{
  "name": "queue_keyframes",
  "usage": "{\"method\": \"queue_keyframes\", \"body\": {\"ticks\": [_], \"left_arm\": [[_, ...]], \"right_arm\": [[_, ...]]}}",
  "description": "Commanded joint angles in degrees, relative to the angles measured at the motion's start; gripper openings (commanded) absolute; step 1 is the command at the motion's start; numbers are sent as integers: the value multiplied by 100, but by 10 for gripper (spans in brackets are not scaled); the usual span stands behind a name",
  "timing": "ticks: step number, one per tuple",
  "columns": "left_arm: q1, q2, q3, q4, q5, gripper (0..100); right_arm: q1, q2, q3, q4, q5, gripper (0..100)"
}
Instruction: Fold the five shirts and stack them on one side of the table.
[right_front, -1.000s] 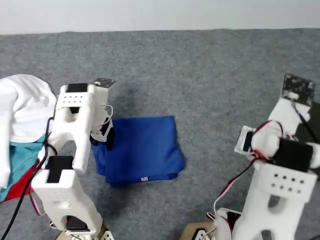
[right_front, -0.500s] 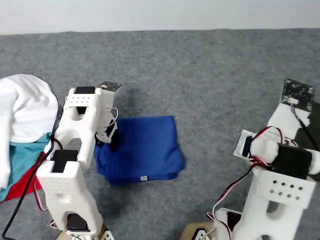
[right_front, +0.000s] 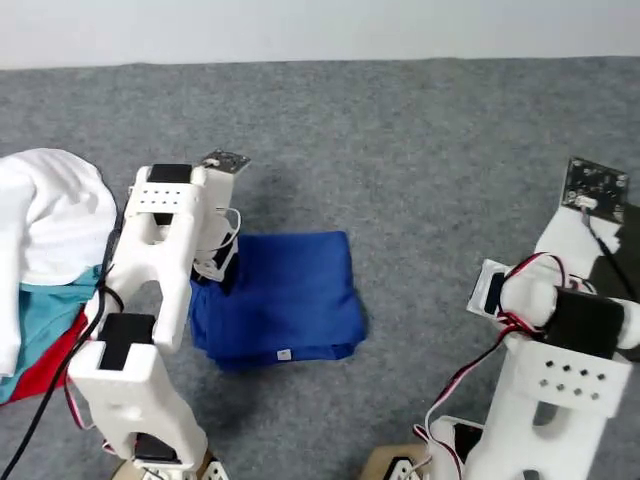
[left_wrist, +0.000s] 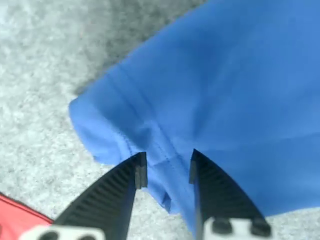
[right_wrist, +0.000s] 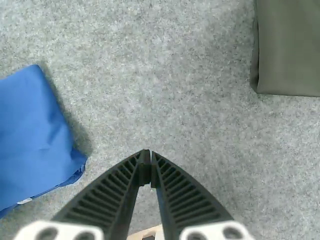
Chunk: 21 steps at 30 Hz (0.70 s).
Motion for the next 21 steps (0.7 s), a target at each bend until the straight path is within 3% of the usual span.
{"method": "queue_keyframes", "body": {"ticks": [1,21], "left_arm": [[132,-369,-110,53,-9,156],[18,712,-84,-70,-9,136]], "right_arm": [[40,-136,-44,163,-44,9],[31,-145,-70,189,-44,9]]}}
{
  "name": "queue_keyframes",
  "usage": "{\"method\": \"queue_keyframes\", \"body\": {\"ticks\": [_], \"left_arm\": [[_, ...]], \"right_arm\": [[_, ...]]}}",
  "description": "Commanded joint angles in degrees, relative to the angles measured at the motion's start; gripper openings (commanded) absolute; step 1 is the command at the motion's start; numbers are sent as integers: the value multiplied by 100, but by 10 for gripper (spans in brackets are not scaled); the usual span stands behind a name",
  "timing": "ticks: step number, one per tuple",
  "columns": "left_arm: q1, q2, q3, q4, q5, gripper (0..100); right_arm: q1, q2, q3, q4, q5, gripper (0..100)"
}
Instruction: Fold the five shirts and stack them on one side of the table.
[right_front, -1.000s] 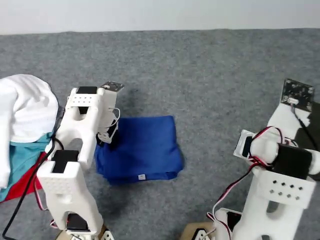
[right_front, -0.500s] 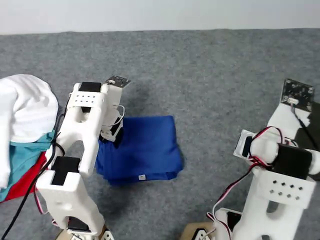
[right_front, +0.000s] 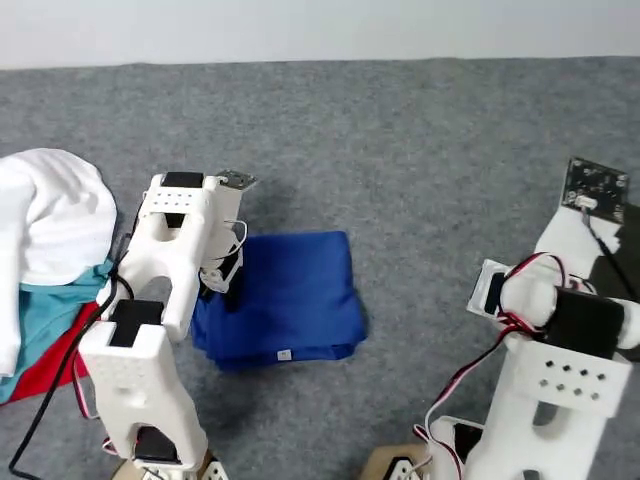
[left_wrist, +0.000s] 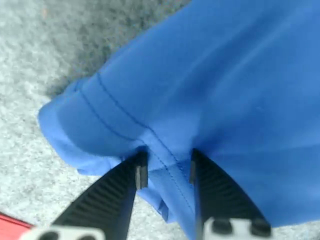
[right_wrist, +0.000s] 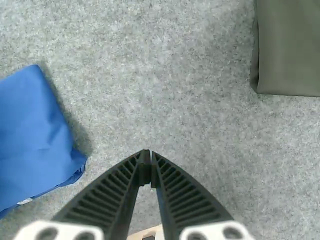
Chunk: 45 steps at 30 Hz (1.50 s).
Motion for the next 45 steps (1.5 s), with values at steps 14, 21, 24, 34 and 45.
{"method": "queue_keyframes", "body": {"ticks": [14,21,24,34,45], "left_arm": [[-18,-26,-189,220,-62,2],[-211,-554,-646,914,-316,2],[-378,-897,-620,1064,-519,2],[-765,-897,136,571,-712,3],[-756,-396,-31,484,-510,148]], "right_arm": [[31,-145,-79,180,-62,9],[31,-145,-79,189,-44,9],[31,-145,-88,189,-44,9],[31,-145,-88,189,-44,9],[22,-145,-88,198,-35,13]]}}
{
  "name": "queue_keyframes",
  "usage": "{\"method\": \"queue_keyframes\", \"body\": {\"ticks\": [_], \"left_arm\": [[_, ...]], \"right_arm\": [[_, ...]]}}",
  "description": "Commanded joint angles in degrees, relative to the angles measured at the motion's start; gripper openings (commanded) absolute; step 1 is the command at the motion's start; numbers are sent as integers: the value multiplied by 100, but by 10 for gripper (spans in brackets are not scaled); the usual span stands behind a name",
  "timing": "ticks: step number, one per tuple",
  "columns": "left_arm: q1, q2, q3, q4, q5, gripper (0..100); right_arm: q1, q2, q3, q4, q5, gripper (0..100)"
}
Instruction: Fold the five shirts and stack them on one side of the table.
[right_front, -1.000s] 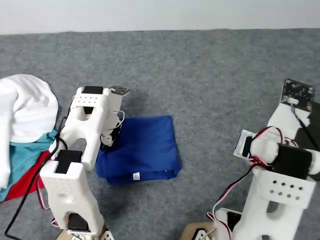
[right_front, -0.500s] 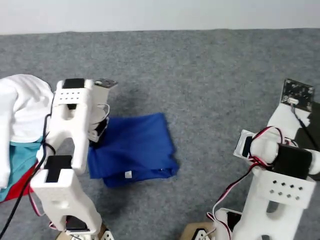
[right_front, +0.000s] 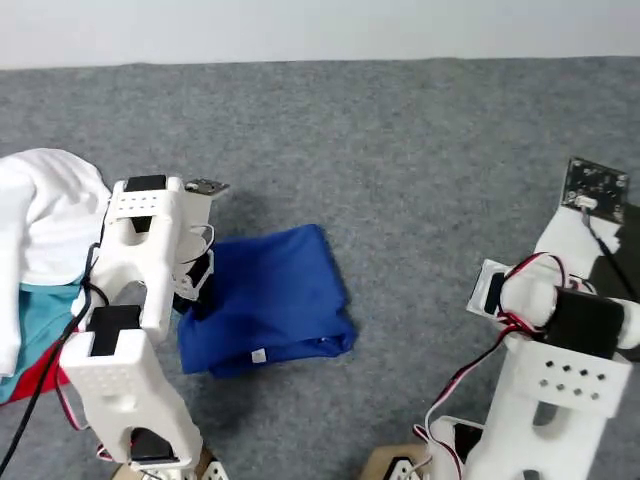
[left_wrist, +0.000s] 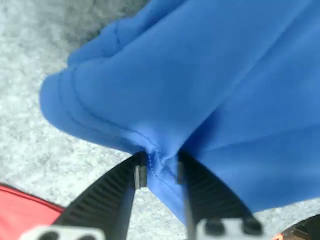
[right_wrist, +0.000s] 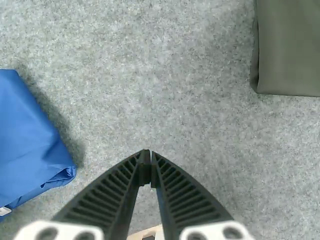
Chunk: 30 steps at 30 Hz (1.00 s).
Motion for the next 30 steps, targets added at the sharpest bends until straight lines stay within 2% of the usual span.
{"method": "queue_keyframes", "body": {"ticks": [1,6,16,19,23,30], "left_arm": [[0,-79,-453,281,62,148],[88,-132,-1226,747,88,148],[79,-1785,-1244,738,105,148],[-149,-2541,-1244,730,158,147],[-651,-3613,-1262,554,519,105],[-1468,-4800,-1235,571,563,72]], "right_arm": [[22,-145,-88,207,-35,13],[-31,-145,-88,207,-35,13],[-1077,-136,-79,171,-79,12],[-1499,-84,-62,92,-88,14],[-1868,-84,281,-840,-79,11],[-2580,-84,1530,-2721,-88,10]]}}
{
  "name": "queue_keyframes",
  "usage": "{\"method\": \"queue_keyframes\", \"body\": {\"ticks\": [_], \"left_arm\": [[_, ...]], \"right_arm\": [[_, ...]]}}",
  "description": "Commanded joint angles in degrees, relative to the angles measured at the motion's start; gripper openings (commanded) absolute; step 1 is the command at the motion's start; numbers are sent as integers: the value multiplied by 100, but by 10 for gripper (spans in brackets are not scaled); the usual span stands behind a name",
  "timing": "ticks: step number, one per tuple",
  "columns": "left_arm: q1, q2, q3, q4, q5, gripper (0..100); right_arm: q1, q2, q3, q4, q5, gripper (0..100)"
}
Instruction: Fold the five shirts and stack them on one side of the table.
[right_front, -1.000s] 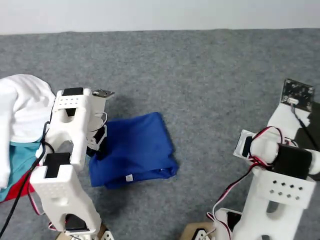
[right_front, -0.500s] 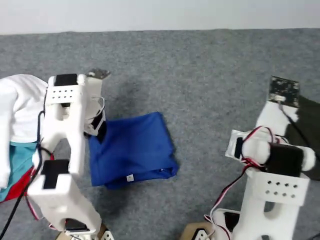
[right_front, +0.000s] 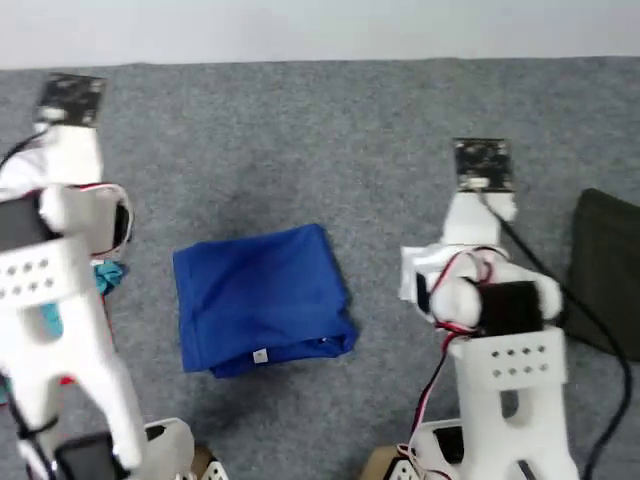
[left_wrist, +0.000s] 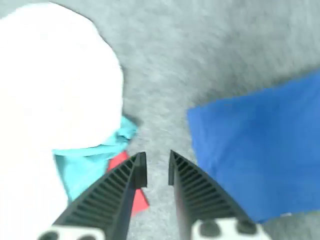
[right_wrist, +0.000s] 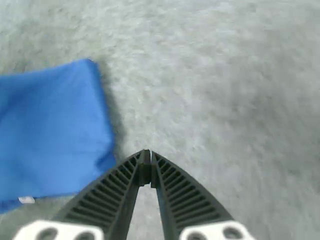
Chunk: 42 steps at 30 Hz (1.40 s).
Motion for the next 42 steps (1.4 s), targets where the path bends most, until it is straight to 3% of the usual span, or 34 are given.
{"method": "queue_keyframes", "body": {"ticks": [1,8,13,18,22,30,35,42], "left_arm": [[-501,-651,-224,-9,35,72],[-1521,-1108,-48,-26,44,72],[-1653,-1380,848,-53,35,72],[-1653,-1943,1569,-422,26,72],[-1653,-2541,2167,-923,26,72],[-1653,-3481,3073,-1380,0,75],[-1653,-3622,3178,-1380,-9,75],[-1653,-3648,3178,-1354,-9,75]], "right_arm": [[-453,-101,466,-840,-53,10],[-1086,-66,1468,-2440,-44,10],[-1402,277,2321,-3530,-158,10],[-1534,1279,1732,-3310,-905,10],[-1930,1965,976,-2527,-1169,10],[-2316,2299,475,-1508,-1222,10],[-2290,2299,958,-1587,-1222,10],[-2273,2299,2092,-2475,-1204,10]]}}
